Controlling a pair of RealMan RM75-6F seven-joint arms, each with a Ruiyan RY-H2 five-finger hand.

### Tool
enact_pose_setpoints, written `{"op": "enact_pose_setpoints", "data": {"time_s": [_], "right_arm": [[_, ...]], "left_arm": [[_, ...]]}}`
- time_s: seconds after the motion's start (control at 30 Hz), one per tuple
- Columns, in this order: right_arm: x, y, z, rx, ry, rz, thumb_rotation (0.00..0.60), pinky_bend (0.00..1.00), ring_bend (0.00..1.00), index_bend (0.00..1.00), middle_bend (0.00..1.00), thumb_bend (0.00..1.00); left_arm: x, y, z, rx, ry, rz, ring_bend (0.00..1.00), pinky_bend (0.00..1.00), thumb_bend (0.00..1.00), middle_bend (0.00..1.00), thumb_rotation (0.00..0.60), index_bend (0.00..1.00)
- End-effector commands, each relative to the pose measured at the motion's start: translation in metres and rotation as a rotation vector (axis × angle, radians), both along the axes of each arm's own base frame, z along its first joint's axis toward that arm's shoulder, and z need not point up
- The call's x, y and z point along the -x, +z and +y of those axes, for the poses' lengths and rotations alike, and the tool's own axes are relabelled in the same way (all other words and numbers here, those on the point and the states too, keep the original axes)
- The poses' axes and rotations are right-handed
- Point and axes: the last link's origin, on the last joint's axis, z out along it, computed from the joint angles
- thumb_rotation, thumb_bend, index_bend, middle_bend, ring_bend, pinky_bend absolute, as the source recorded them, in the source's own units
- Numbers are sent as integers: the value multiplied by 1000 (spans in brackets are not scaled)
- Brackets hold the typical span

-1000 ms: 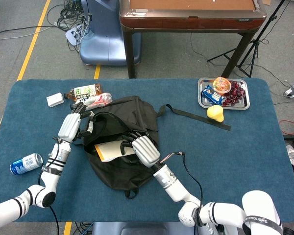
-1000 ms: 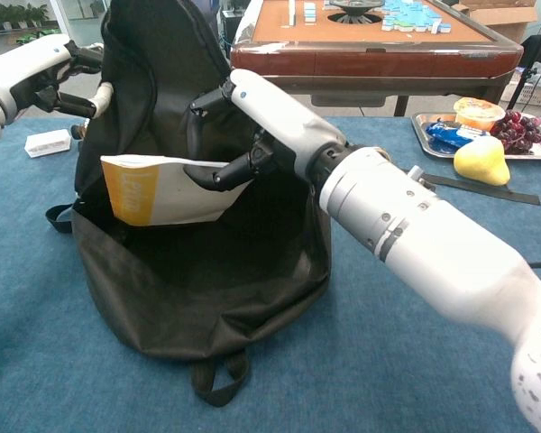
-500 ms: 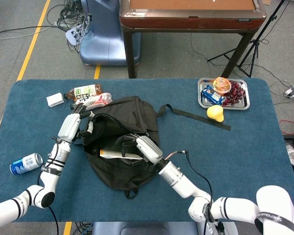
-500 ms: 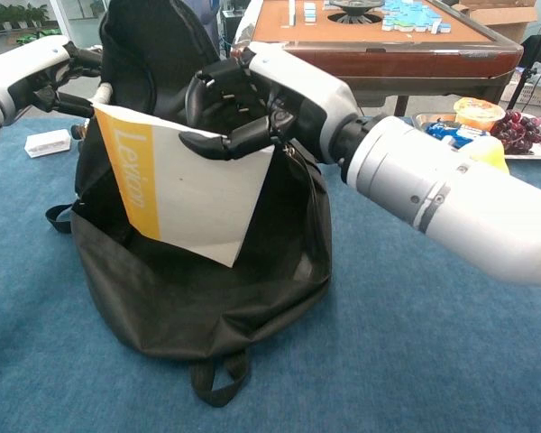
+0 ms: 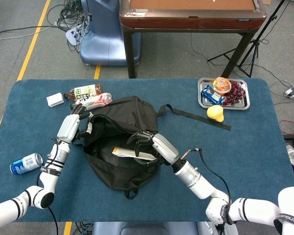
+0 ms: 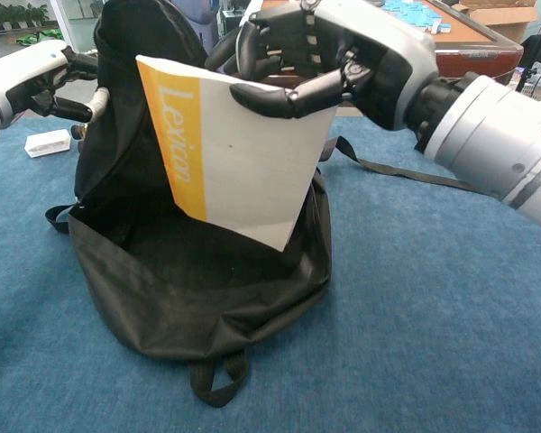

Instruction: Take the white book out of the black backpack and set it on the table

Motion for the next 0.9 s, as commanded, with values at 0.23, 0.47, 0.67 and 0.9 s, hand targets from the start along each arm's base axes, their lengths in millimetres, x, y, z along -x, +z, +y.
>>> {"op": "enact_pose_setpoints", "data": {"time_s": [0.23,0.47,0.67,0.9], "right_arm": [[15,49,11,49,9,-66,600,240,247,693,343,697],[27,83,18,95,-3,-98,600,242,247,692,343,697],[39,102,16,140,-38,-81,600,242,247,693,343,697],[53,117,14,177,-74,-66,600,242,247,693,343,697]], "left_arm": [[3,-1,-1,-2,5,27,95,16,608,110,600,508],[8,-1,-3,0,15,40,95,16,608,110,600,504],[11,-2,-7,21,18,62,93,16,602,110,600,494],[9,-6,-11,52,11,93,90,16,595,110,600,470]]}}
